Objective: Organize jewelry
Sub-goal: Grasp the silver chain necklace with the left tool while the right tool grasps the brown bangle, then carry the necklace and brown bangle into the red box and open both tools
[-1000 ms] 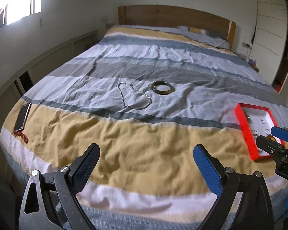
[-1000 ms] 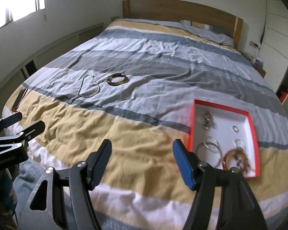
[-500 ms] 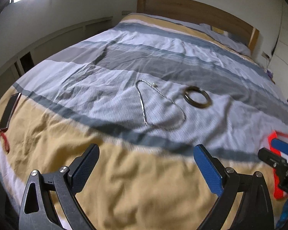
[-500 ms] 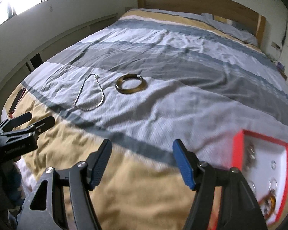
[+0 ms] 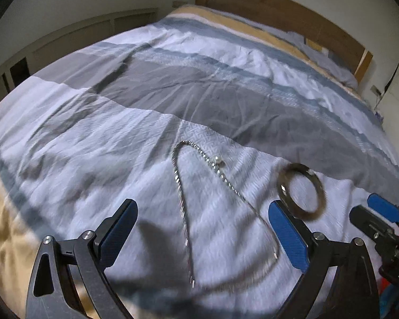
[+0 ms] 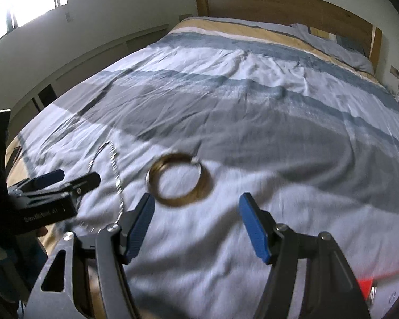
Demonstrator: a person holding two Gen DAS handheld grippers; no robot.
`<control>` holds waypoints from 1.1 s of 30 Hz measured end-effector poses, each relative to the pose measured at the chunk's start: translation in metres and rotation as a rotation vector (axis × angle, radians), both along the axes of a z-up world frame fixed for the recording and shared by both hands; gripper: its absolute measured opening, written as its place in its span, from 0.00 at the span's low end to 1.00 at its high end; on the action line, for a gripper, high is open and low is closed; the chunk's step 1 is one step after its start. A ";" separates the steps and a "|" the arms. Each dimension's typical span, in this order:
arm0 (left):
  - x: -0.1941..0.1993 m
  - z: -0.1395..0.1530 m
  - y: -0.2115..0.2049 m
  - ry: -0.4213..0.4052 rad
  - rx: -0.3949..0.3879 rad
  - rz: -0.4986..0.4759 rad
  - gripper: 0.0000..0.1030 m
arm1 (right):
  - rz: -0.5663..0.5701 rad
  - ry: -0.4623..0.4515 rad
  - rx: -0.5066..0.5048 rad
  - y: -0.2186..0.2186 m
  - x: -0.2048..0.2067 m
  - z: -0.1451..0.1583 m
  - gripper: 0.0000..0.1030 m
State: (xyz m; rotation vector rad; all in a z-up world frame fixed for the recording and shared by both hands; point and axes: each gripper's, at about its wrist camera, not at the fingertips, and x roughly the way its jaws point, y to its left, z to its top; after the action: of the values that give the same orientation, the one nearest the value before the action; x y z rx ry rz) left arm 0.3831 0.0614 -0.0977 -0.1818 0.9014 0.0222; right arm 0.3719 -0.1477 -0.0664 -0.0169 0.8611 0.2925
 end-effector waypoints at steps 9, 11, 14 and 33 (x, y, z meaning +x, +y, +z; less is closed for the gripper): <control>0.037 -0.032 -0.007 0.072 0.055 0.022 0.94 | 0.010 0.079 0.004 0.012 0.058 -0.044 0.61; 0.040 -0.036 -0.013 0.083 0.087 0.019 0.94 | 0.008 0.093 -0.005 0.014 0.062 -0.053 0.52; 0.043 -0.040 -0.017 0.082 0.115 0.010 0.93 | 0.003 0.095 -0.010 0.016 0.064 -0.060 0.33; -0.003 -0.014 -0.011 -0.028 -0.104 -0.126 0.03 | -0.005 0.012 0.066 0.002 0.005 -0.034 0.08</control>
State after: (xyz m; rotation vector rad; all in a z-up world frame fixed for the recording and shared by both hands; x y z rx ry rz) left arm 0.3801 0.0503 -0.1119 -0.2213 0.8857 -0.1442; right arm 0.3773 -0.1456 -0.1006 0.0482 0.8633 0.3165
